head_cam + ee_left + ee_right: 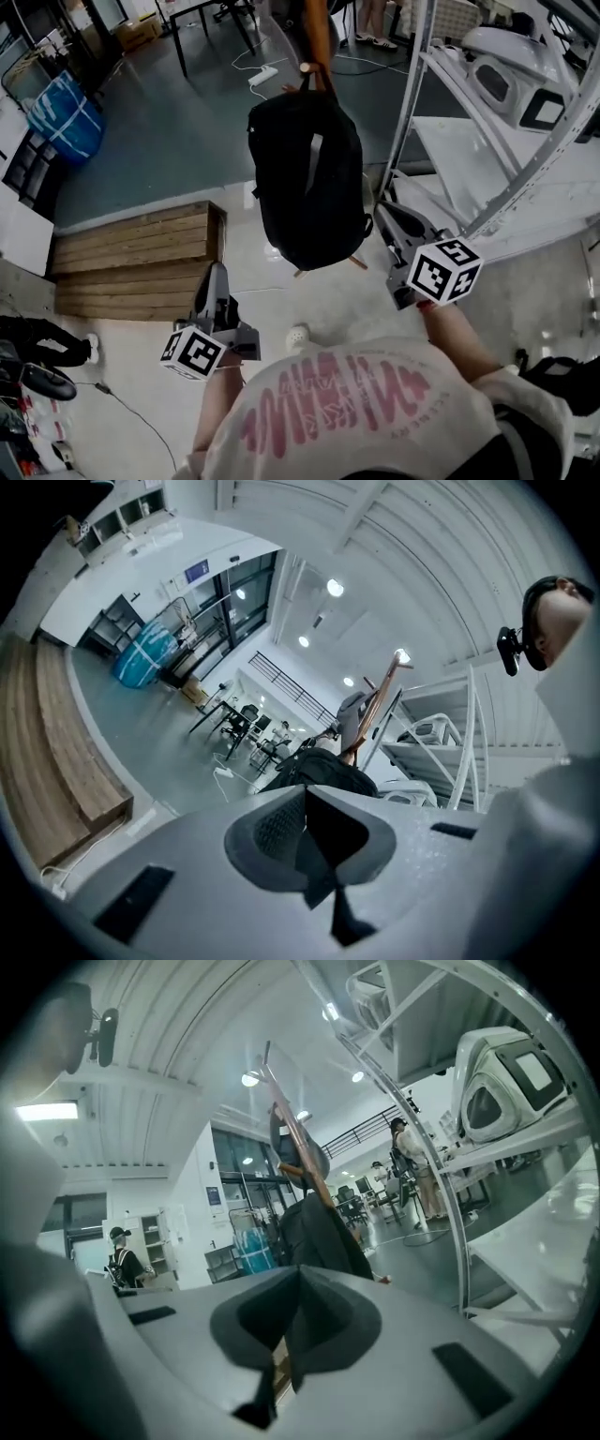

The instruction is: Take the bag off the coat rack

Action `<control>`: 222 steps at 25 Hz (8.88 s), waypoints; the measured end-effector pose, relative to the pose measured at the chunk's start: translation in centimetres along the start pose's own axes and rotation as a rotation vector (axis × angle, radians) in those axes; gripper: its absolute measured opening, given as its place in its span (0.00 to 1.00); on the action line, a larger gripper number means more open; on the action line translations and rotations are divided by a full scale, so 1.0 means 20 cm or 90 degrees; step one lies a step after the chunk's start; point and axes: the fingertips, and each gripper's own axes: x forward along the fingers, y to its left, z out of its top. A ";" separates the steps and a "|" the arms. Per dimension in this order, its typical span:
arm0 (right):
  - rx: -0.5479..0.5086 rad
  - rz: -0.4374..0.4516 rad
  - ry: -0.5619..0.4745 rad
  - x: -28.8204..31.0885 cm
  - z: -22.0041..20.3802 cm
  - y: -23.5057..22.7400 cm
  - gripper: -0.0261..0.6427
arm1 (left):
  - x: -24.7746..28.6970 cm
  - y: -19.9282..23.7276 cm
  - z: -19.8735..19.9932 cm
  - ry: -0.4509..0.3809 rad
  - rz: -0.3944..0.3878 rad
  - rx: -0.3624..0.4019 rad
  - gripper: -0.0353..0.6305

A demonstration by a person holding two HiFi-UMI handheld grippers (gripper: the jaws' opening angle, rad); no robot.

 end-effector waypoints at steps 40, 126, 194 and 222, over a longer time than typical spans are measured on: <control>0.025 -0.272 -0.105 0.60 0.29 -0.20 0.47 | 0.84 0.48 0.33 0.144 -0.217 -0.022 0.06; -0.079 -0.069 0.016 0.67 0.29 -0.42 0.24 | 1.41 -0.20 -0.13 0.266 -0.368 0.203 0.28; -0.093 -0.153 0.042 0.52 0.35 -0.11 0.18 | 1.17 -0.33 0.04 0.223 -0.364 0.214 0.23; -0.112 -0.186 0.009 0.36 0.35 0.21 0.17 | 0.89 -0.37 0.19 0.200 -0.433 0.233 0.23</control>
